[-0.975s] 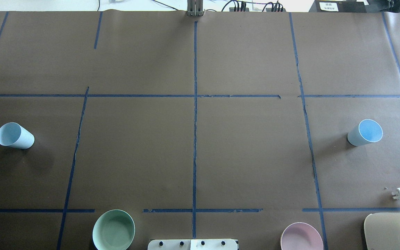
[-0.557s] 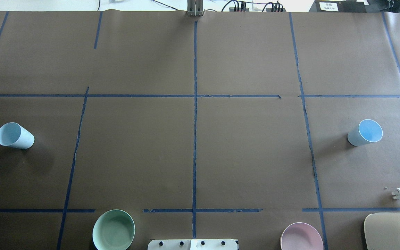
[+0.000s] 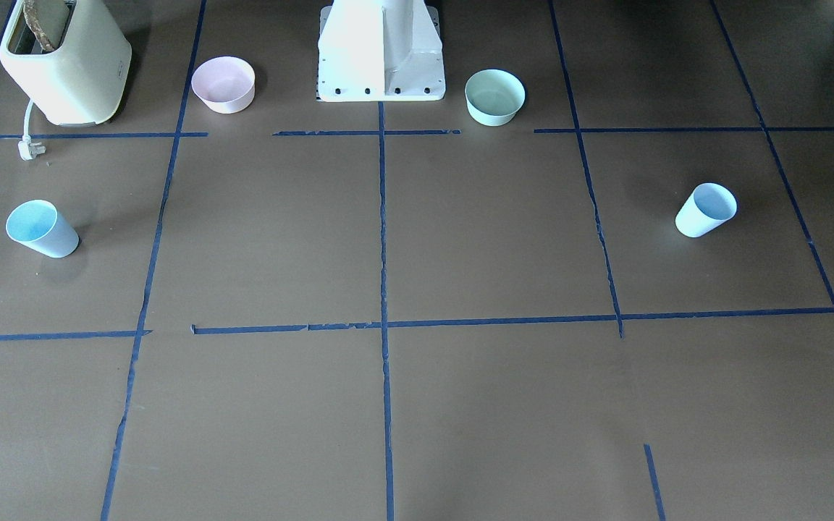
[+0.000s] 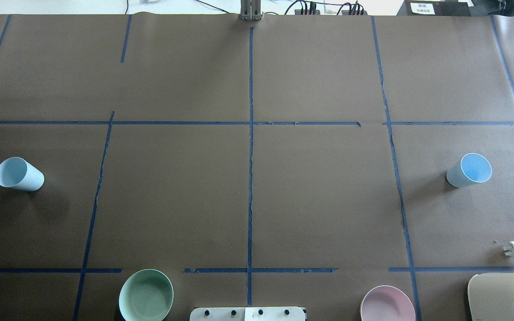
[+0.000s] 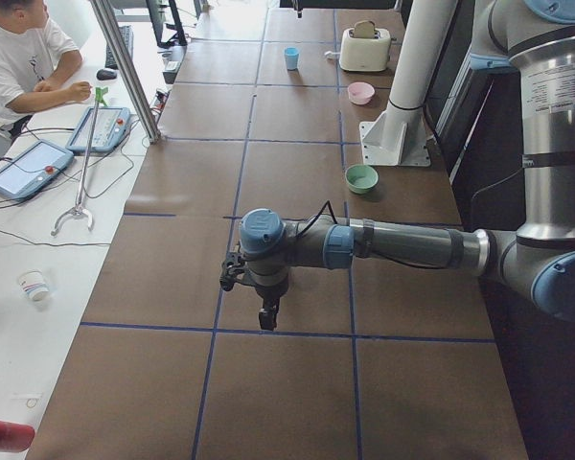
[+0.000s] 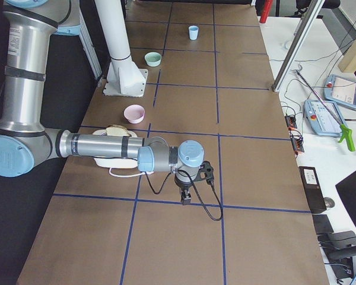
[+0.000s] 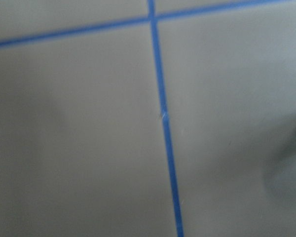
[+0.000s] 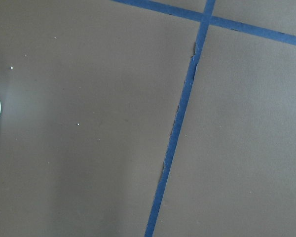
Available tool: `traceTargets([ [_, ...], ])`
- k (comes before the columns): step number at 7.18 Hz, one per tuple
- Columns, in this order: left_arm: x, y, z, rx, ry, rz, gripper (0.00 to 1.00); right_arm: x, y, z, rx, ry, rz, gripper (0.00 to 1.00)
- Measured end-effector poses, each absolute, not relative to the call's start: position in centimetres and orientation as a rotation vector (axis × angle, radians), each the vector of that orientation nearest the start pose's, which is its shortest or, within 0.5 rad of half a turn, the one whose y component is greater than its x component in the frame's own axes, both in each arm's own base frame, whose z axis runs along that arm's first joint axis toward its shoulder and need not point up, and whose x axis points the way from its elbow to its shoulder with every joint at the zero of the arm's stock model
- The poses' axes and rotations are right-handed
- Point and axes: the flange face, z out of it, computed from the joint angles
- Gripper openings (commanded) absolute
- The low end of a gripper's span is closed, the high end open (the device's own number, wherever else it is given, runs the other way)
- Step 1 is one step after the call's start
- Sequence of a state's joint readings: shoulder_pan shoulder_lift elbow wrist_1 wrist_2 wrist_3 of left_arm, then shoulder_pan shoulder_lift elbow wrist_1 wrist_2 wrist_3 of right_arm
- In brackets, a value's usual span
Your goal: Stack blue cups with both arms
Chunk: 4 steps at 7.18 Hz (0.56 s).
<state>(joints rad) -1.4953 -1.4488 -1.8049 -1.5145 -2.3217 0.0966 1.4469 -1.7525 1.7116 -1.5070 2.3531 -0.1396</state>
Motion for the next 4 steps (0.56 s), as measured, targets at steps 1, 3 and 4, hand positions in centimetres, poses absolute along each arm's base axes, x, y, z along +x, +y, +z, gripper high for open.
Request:
traceTargets([
  [1, -3.0, -46.3, 59.0, 0.109, 0.752, 0.204, 1.0, 1.1, -42.2, 66.4, 0.035, -0.784, -0.262, 1.0],
  [3, -2.0, -48.1, 57.0, 0.154, 0.796, 0.235, 1.0, 0.9, -42.2, 66.6, 0.037, -0.785, -0.266, 1.0],
  [4, -0.8, -47.9, 56.3, 0.172, 0.817, 0.27, 1.0, 0.9, -42.2, 66.7, 0.036, -0.785, -0.265, 1.0],
])
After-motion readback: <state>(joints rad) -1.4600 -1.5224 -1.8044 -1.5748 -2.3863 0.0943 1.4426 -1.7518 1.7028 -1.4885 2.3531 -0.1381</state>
